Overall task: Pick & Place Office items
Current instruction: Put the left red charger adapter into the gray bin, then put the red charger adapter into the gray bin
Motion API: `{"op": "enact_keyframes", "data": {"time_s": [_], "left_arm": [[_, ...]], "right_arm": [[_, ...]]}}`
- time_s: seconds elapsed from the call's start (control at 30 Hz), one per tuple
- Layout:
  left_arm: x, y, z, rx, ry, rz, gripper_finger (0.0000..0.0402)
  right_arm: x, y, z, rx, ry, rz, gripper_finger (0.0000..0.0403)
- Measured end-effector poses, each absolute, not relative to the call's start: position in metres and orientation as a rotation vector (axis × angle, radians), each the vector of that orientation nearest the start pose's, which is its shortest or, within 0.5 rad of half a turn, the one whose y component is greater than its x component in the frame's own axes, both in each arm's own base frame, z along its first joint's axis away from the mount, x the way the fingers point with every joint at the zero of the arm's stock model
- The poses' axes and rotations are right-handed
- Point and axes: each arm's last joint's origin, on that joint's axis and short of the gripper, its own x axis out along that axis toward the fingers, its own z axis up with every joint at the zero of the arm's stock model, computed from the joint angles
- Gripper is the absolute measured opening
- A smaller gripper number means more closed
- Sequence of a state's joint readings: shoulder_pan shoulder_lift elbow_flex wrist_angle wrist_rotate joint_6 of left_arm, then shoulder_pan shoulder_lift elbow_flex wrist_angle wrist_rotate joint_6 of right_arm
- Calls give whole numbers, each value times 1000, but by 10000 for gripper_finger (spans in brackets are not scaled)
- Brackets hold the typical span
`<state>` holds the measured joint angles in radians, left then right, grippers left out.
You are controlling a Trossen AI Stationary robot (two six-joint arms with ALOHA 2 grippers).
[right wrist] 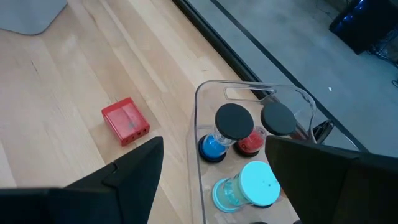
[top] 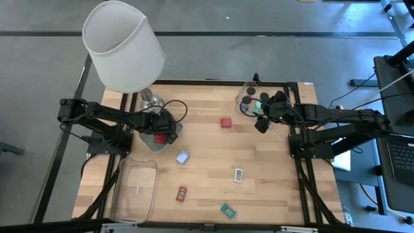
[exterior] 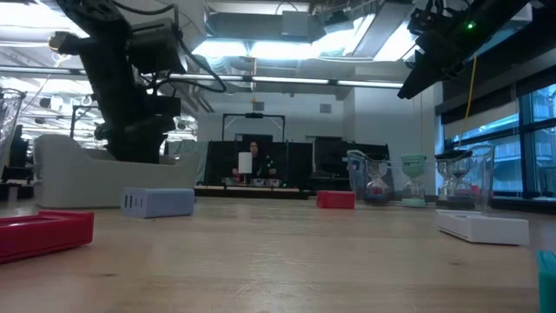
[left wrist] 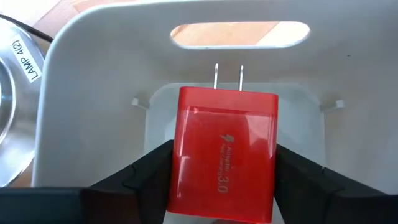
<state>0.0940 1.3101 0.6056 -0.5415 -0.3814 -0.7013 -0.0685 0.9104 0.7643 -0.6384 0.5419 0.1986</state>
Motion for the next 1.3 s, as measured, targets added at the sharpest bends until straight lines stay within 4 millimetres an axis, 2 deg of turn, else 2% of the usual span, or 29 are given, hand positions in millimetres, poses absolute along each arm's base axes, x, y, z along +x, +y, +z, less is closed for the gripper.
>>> {"op": "enact_keyframes", "data": {"time_s": [0.27,0.4,0.6,0.77,0.9,1.13,1.3], "left_arm": [[212,30,168,-395,1019,765,260],[220,31,181,-339,1016,723,264],[228,33,206,-233,1027,700,264],[233,33,224,-232,1020,697,264],[235,34,231,-229,1007,694,264],[236,35,233,-195,996,715,264],[236,35,233,-193,995,716,264]], "right_arm": [[173,-27,270,-4,712,-651,285],[176,-27,272,3,686,-651,285],[190,-28,269,-2,659,-645,285],[208,-29,257,-58,707,-592,285],[228,-28,244,-114,747,-479,285],[267,-26,217,-277,746,-169,285],[286,-38,196,-280,724,-35,285]]}}
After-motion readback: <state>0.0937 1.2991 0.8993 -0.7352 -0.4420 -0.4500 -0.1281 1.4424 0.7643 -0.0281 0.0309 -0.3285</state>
